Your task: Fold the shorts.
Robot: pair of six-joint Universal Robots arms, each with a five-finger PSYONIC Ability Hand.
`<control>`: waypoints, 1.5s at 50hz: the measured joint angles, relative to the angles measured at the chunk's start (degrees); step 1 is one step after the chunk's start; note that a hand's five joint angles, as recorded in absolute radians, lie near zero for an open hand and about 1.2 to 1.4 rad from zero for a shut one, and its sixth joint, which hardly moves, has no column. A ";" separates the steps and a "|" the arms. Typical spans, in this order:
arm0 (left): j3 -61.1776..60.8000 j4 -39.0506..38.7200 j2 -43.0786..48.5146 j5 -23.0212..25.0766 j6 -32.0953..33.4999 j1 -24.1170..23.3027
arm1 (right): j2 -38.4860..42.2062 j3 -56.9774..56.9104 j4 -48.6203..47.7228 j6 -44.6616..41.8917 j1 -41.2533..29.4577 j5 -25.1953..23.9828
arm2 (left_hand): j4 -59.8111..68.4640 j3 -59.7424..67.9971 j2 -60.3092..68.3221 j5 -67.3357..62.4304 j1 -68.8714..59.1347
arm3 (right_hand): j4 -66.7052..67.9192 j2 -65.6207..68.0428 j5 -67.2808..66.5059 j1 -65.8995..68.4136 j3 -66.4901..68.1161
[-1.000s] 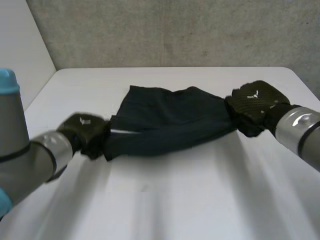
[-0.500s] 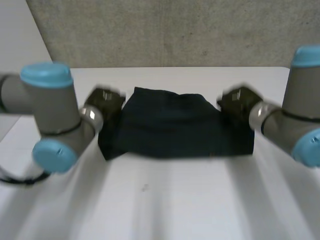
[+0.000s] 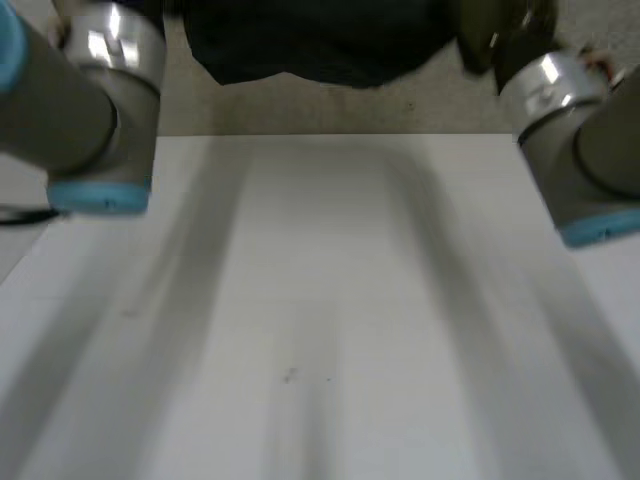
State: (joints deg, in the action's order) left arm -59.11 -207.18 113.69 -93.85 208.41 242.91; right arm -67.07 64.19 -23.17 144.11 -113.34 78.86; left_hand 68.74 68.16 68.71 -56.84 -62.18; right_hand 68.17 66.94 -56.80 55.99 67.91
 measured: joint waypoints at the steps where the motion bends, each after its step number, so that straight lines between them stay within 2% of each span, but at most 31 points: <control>1: -2.11 0.33 0.12 0.00 -0.03 0.24 | 0.34 0.58 1.26 0.05 -0.12 -0.07 | 0.00 0.00 0.00 0.00 0.00 | 0.00 0.00 0.00 0.00 0.00; 2: -5.94 0.80 0.36 0.02 -0.09 0.70 | 1.85 2.56 5.05 0.19 -0.59 -0.40 | 0.00 0.00 0.01 0.00 0.00 | 0.00 0.00 0.00 0.00 0.00; 8: -18.09 1.60 4.74 0.12 -0.14 1.75 | 9.73 6.86 11.46 0.05 -1.97 -1.52 | 0.00 0.00 0.01 0.00 0.00 | 0.01 0.00 0.00 0.00 0.00; 14: -25.12 3.14 10.99 0.03 0.20 1.49 | 17.68 7.75 17.01 -0.24 -2.81 -1.71 | 0.00 0.00 0.01 0.00 0.00 | 0.01 0.00 0.00 0.00 0.00; 17: -26.49 4.26 12.06 -0.02 0.30 1.38 | 18.51 7.80 18.22 -0.20 -2.83 -1.71 | 0.00 0.00 0.01 0.00 0.00 | 0.01 0.00 0.00 0.00 0.00; 18: -28.21 6.96 12.36 -0.13 0.43 1.24 | 18.96 7.84 19.19 -0.14 -2.83 -1.72 | 0.01 0.04 0.01 0.00 0.00 | 0.01 0.00 0.00 0.00 0.00; 20: -29.47 10.49 10.70 -0.21 0.46 1.17 | 17.85 8.86 23.70 0.62 -2.69 -1.84 | 0.01 0.04 0.01 0.00 0.00 | 0.01 0.00 0.00 0.00 0.00; 24: -30.88 15.23 7.03 -0.27 0.39 1.10 | 15.98 9.93 25.28 1.06 -2.60 -1.88 | 0.01 0.04 0.01 0.00 0.00 | 0.01 0.00 0.00 0.00 0.00; 29: -34.64 24.02 -0.77 -0.30 0.31 1.11 | 8.10 15.33 30.55 1.61 -2.31 -1.94 | 0.01 0.04 0.01 0.00 0.00 | 0.01 0.00 0.00 0.00 0.00; 35: -40.15 31.45 -6.83 -0.27 0.29 1.26 | 3.78 19.70 37.68 0.79 -2.01 -2.40 | 0.01 0.05 0.01 -0.01 0.00 | 0.01 0.00 0.00 0.00 0.00; 46: -50.59 39.25 -14.11 0.27 -0.26 0.72 | -3.94 29.20 48.29 -7.05 0.92 -2.77 | 0.01 0.05 0.01 0.00 0.00 | 0.01 0.00 0.00 0.00 0.00; 52: -52.19 40.77 -15.87 0.35 -0.43 -1.14 | -5.57 32.63 51.43 -10.21 1.55 -3.59 | -1.07 -0.93 -1.44 0.69 0.22 | 0.01 0.00 0.00 0.00 0.01; 54: -52.18 41.23 -16.71 0.33 -0.35 -2.17 | -6.15 33.29 53.29 -11.18 2.14 -4.79 | -11.31 -10.75 -12.10 9.45 5.32 | -1.97 -1.81 1.47 -0.52 -2.15; 55: -52.01 41.33 -17.18 0.33 -0.26 -2.51 | -6.40 33.29 53.78 -11.33 2.49 -5.35 | -20.01 -19.24 -19.89 18.00 15.38 | -3.84 -3.35 2.87 -0.93 -3.85; 56: -51.83 41.34 -17.49 0.33 -0.20 -2.64 | -6.62 33.22 54.07 -11.38 2.81 -5.80 | -24.89 -24.01 -25.75 22.88 20.70 | -10.82 -9.97 9.14 -7.97 -10.52; 57: -51.13 41.16 -18.37 0.32 -0.03 -2.84 | -7.52 32.60 54.44 -11.07 4.10 -7.34 | -24.89 -24.01 -25.75 22.88 20.70 | -18.58 -18.95 16.72 -15.37 -18.29; 58: -51.13 41.16 -18.37 0.32 -0.03 -2.84 | -7.52 32.60 54.44 -11.07 4.10 -7.34 | -24.89 -24.01 -25.75 22.88 20.70 | -18.58 -18.95 16.72 -15.37 -18.29; 59: -49.98 40.76 -19.43 0.32 0.15 -2.87 | -8.60 31.60 54.16 -10.06 5.56 -8.93 | -41.38 -40.18 -40.97 39.57 36.63 | -39.74 -39.79 38.33 -32.76 -39.48; 60: -48.99 40.31 -20.15 0.32 0.25 -2.79 | -9.35 30.81 53.68 -8.96 6.63 -10.04 | -44.81 -43.42 -44.21 42.88 38.83 | -41.99 -41.87 40.69 -34.39 -42.40; 62: -47.21 39.36 -21.16 0.34 0.35 -2.51 | -10.56 29.36 52.50 -6.63 8.31 -11.72 | -46.61 -45.16 -46.04 44.61 39.27 | -51.47 -49.78 50.35 -41.26 -51.28; 68: -41.11 34.18 -21.74 1.94 0.30 -0.50 | -11.99 23.95 47.84 4.97 12.21 -14.50 | -46.94 -45.74 -46.60 45.02 39.28 | -52.73 -50.77 51.65 -42.06 -52.96; 72: -34.98 29.36 -17.25 6.67 -0.08 1.74 | -9.27 18.24 44.79 13.78 14.16 -14.99 | -46.84 -45.63 -46.43 44.75 39.23 | -52.73 -50.77 51.65 -42.06 -52.96; 75: -30.71 27.61 -11.96 9.76 -0.56 2.83 | -5.12 13.92 43.81 16.60 14.57 -14.72 | -46.84 -45.63 -46.38 44.55 39.20 | -52.73 -50.77 51.65 -42.06 -52.96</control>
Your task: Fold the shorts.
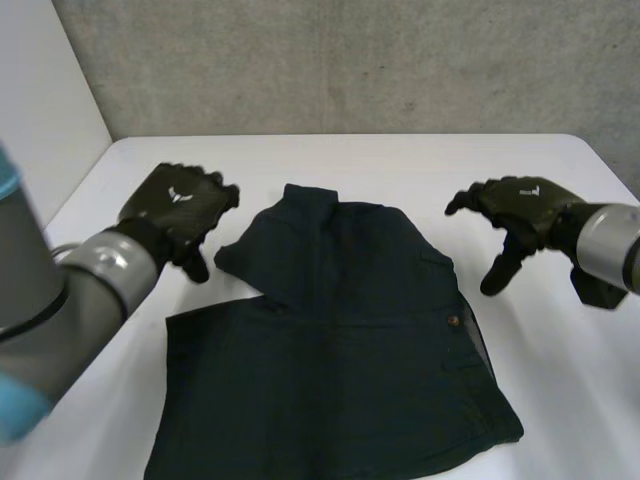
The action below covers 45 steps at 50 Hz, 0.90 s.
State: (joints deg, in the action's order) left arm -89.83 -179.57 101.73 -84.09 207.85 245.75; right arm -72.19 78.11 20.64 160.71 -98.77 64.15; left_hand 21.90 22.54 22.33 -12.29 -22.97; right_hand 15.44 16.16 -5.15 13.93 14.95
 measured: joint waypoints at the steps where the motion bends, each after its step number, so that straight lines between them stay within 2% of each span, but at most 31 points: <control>1: 0.73 -0.17 1.03 0.43 -0.10 0.14 | 0.85 -0.80 -0.12 0.26 0.01 0.08 | 0.00 0.00 0.00 0.00 0.00 | 0.00 0.00 0.00 0.00 0.00; 6: 9.22 -0.73 13.07 2.72 -0.70 0.86 | 9.30 -8.28 -0.57 0.91 -0.25 0.82 | 4.71 4.02 4.06 -4.47 -3.57 | 0.00 0.00 0.00 0.00 0.00; 7: 9.22 -0.73 13.07 2.72 -0.70 0.86 | 9.30 -8.28 -0.57 0.91 -0.25 0.82 | 4.71 4.02 4.06 -4.47 -3.57 | 0.00 0.00 0.00 0.00 0.00; 11: 15.41 -0.50 22.16 2.72 -0.62 0.92 | 19.14 -15.90 -1.50 -0.82 -0.59 1.27 | 6.13 5.28 5.29 -5.85 -4.55 | 0.00 0.00 0.00 0.00 0.00; 17: 19.98 -0.35 29.45 1.42 -0.13 0.88 | 25.30 -18.92 -6.55 -4.10 -0.75 1.14 | 9.91 9.13 9.33 -9.46 -8.99 | 0.60 0.17 -1.31 0.21 0.85; 20: 20.59 -0.36 30.53 0.88 0.00 0.86 | 26.10 -19.08 -7.93 -4.65 -0.78 1.05 | 10.08 9.30 9.48 -9.60 -9.13 | 1.30 0.54 -2.02 0.56 1.66; 21: 20.93 -0.40 31.14 0.28 0.09 0.84 | 27.04 -19.13 -9.77 -5.03 -0.87 0.92 | 18.43 17.63 17.84 -17.76 -18.11 | 4.27 2.95 -4.37 2.88 4.72; 23: 21.03 -0.43 31.40 -0.12 0.15 0.82 | 27.63 -19.18 -10.95 -5.16 -0.96 0.84 | 19.25 18.45 19.11 -18.55 -19.55 | 5.39 3.97 -5.31 3.80 5.89; 24: 21.18 -0.50 31.75 -1.13 0.28 0.78 | 28.75 -19.26 -12.89 -5.18 -1.21 0.67 | 25.35 24.90 25.21 -24.63 -25.76 | 6.43 4.81 -6.07 4.56 6.95; 27: 21.11 -0.47 31.90 -2.42 0.64 0.67 | 29.66 -19.42 -14.15 -4.95 -1.64 0.38 | 31.54 30.81 31.06 -30.79 -30.87 | 6.54 4.81 -6.18 4.56 7.03; 30: 20.67 -0.50 31.81 -4.90 2.00 0.37 | 30.37 -19.59 -14.80 -4.15 -2.62 -0.76 | 42.96 42.35 42.78 -42.19 -41.81 | 7.06 5.10 -6.75 4.91 7.59; 36: 19.57 -0.57 31.28 -8.68 4.76 0.01 | 30.75 -19.57 -14.73 -2.55 -4.06 -3.17 | 46.59 45.41 45.95 -43.90 -42.06 | 8.47 6.97 -8.07 6.46 9.05; 37: 19.06 -0.57 31.05 -9.73 5.59 -0.05 | 30.75 -19.53 -14.63 -1.94 -4.45 -3.82 | 46.75 45.46 46.04 -43.90 -42.06 | 18.17 17.96 -17.23 15.24 19.18; 42: 17.66 -0.52 30.33 -10.84 6.44 -0.05 | 30.40 -19.33 -14.59 -0.99 -5.51 -4.71 | 46.76 45.46 46.04 -43.90 -42.06 | 48.22 47.93 -46.95 39.00 48.76; 45: 16.64 -0.45 29.59 -10.98 6.51 -0.02 | 29.72 -18.84 -14.71 -1.10 -6.27 -4.96 | 46.76 45.46 46.04 -43.90 -42.06 | 52.30 50.78 -50.76 40.57 52.48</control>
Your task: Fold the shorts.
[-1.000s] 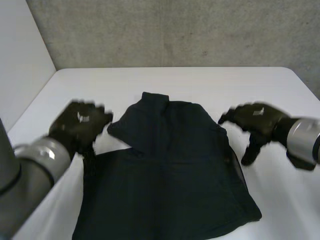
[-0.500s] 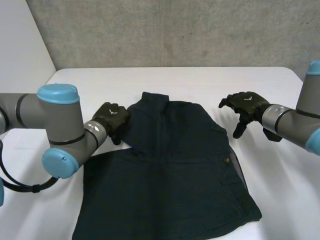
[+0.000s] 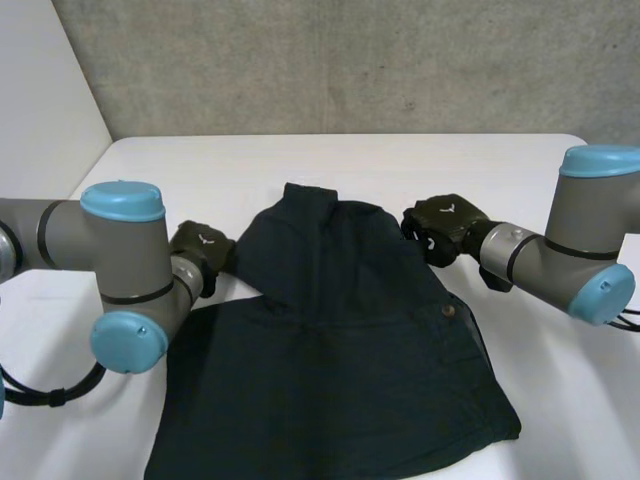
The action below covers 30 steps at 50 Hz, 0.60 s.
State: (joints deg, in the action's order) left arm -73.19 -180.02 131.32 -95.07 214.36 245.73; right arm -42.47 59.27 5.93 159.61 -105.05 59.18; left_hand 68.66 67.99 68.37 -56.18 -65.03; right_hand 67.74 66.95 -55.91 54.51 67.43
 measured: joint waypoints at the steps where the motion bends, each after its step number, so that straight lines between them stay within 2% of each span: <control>1: -0.21 0.01 -0.18 0.00 0.00 0.01 | -0.18 0.13 -0.04 -0.08 -0.13 -0.02 | 0.00 0.00 0.00 0.00 0.00 | 0.00 0.00 0.00 0.00 0.00; 6: -2.77 0.01 -2.82 0.13 -0.10 0.10 | -2.95 2.60 -1.27 -2.98 -1.99 0.09 | 0.03 0.00 0.00 0.00 0.00 | 0.39 0.00 -0.13 0.00 0.43; 10: -4.66 -0.10 -5.28 0.21 -0.19 0.21 | -5.36 5.60 -3.42 -9.26 -4.66 0.49 | 0.03 0.00 0.01 0.00 0.00 | 0.40 0.00 -0.18 0.00 0.43; 15: -7.16 -0.24 -8.69 0.30 -0.45 0.40 | -7.82 10.61 -7.28 -24.28 -8.91 2.07 | 0.04 0.08 0.11 0.00 0.00 | 0.42 0.00 -0.80 0.00 0.43; 18: -8.45 -0.37 -10.43 0.35 -0.61 0.45 | -8.36 13.38 -10.41 -35.47 -10.50 4.77 | 0.04 0.22 0.18 0.00 0.00 | 0.42 0.00 -0.80 0.01 0.43; 21: -8.62 -0.39 -10.65 0.35 -0.63 0.45 | -8.39 13.68 -10.88 -36.81 -10.62 5.22 | 0.04 0.22 0.18 0.00 0.00 | 0.42 0.00 -0.80 0.39 0.43; 22: -9.38 -0.47 -11.76 0.38 -0.74 0.49 | -8.48 15.64 -15.38 -46.46 -11.17 8.78 | 0.04 0.22 0.20 0.00 0.00 | 0.42 0.00 -0.80 0.90 0.43; 23: -9.59 -0.50 -12.08 0.39 -0.76 0.51 | -8.49 16.22 -17.51 -49.41 -11.22 10.10 | 0.04 0.22 0.20 0.00 0.00 | 0.43 0.00 -0.80 0.90 0.43; 26: -9.90 -0.51 -12.52 0.40 -0.79 0.53 | -8.76 17.00 -22.29 -53.00 -11.12 12.39 | 0.04 0.22 0.20 0.00 0.00 | 0.43 0.00 -0.80 0.90 0.43; 30: -10.05 -0.52 -12.73 0.41 -0.79 0.55 | -9.68 17.25 -27.28 -53.08 -10.82 14.01 | 0.05 0.22 0.20 0.00 0.00 | 0.44 0.00 -0.80 0.90 0.43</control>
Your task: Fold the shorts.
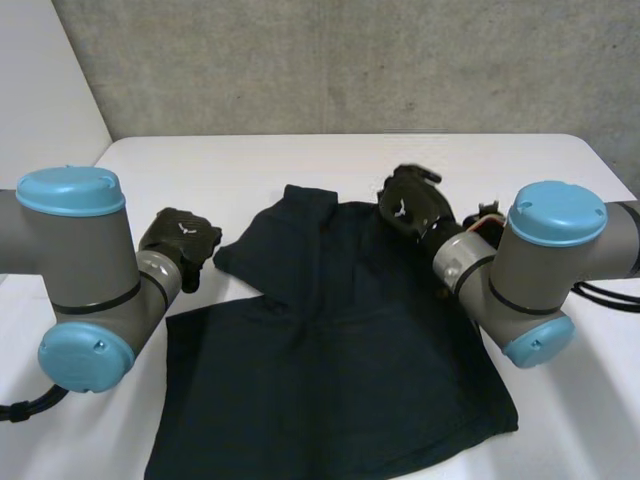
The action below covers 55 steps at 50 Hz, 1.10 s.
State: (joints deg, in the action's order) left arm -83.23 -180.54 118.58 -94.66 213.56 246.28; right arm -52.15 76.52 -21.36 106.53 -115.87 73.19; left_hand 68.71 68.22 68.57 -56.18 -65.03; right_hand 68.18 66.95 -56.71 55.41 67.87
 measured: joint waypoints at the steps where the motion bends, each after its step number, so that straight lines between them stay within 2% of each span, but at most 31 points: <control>1: -0.01 0.00 -0.01 0.00 0.00 0.01 | -0.26 -0.05 -0.69 0.43 0.05 0.20 | 0.00 0.00 0.00 0.00 0.00 | 0.00 0.00 0.00 0.00 0.00; 11: -0.05 0.01 0.05 0.00 -0.06 0.05 | -3.46 -0.79 -2.30 6.29 0.14 0.73 | 0.00 0.00 0.00 0.00 0.00 | 0.01 0.00 0.00 0.00 0.00; 19: -0.30 0.01 0.07 0.07 -0.09 0.00 | -3.50 0.76 0.15 8.28 0.04 -3.47 | 0.00 0.00 0.00 0.00 0.00 | -0.05 -0.11 0.07 0.45 -0.24; 22: -0.67 -0.01 0.08 0.12 -0.13 0.01 | -2.52 1.58 2.89 8.71 0.34 -5.52 | 0.00 0.00 0.00 0.00 0.00 | -28.30 -27.43 26.08 -23.00 -28.10; 23: -0.71 -0.01 0.08 0.13 -0.13 0.01 | -2.44 1.62 3.19 8.81 0.41 -5.67 | 0.00 0.00 0.00 0.00 0.00 | -28.30 -27.43 26.08 -23.00 -28.10; 24: -0.89 0.00 0.10 0.14 -0.14 0.02 | -2.22 1.65 4.23 9.61 0.89 -5.97 | 0.00 0.00 0.00 0.00 0.00 | -41.05 -40.17 39.70 -32.96 -40.82; 25: -0.98 -0.01 0.11 0.15 -0.15 0.03 | -2.14 1.61 4.70 10.25 1.27 -6.00 | 0.00 0.00 0.00 0.00 0.00 | -45.63 -44.56 44.51 -35.97 -45.30; 29: -1.28 -0.01 0.15 0.21 -0.16 0.08 | -2.89 0.79 6.12 17.60 4.52 -5.18 | 0.00 0.00 0.00 0.00 0.00 | -49.57 -47.47 48.27 -38.76 -49.17; 33: -1.39 0.00 0.17 0.30 -0.16 0.18 | -6.46 -0.40 6.95 32.73 9.24 -3.38 | -0.07 0.00 -0.05 0.00 0.00 | -52.53 -50.45 51.39 -41.30 -52.83; 37: -1.34 -0.04 0.09 0.34 -0.20 0.28 | -9.38 -0.36 7.89 42.63 11.80 -2.69 | -1.10 -0.62 -0.86 0.00 0.00 | -52.73 -51.12 51.65 -41.30 -53.33; 40: -1.32 -0.06 -0.16 0.35 -0.24 0.30 | -11.18 0.18 10.07 48.53 13.53 -2.50 | -6.15 -5.94 -6.23 3.40 2.82 | -52.73 -51.12 51.66 -41.30 -53.33; 42: -1.38 -0.04 -0.59 0.38 -0.31 0.20 | -12.19 0.75 12.69 50.68 14.28 -2.60 | -12.14 -11.53 -11.97 9.44 9.43 | -52.73 -51.12 51.67 -41.30 -53.33; 47: -1.92 0.08 -1.69 0.55 -0.52 -0.10 | -14.14 2.02 18.10 51.35 14.68 -3.15 | -20.42 -20.24 -20.67 17.85 17.56 | -52.73 -51.12 51.66 -41.30 -53.33; 48: -2.76 0.11 -2.83 1.00 -0.68 -0.26 | -15.46 3.13 21.87 50.44 14.67 -3.76 | -28.39 -27.43 -28.00 25.71 25.68 | -52.65 -51.09 51.48 -41.30 -53.11; 49: -3.35 0.15 -3.52 1.39 -0.78 -0.32 | -16.03 3.74 23.51 49.75 14.65 -4.14 | -31.32 -30.32 -31.30 28.68 28.55 | -52.64 -51.09 51.47 -41.30 -53.11; 55: -8.89 0.46 -9.73 5.48 -2.41 -0.58 | -20.66 10.17 33.80 41.51 14.60 -9.32 | -42.06 -40.87 -41.56 39.57 38.08 | -50.74 -49.90 49.17 -40.79 -50.42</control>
State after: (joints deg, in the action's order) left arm -92.13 -180.07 108.85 -89.18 211.16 245.70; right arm -72.82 86.69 12.44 148.04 -101.27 63.87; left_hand 26.65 27.34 27.01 -16.61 -26.94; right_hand 17.44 17.04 -7.54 14.62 17.45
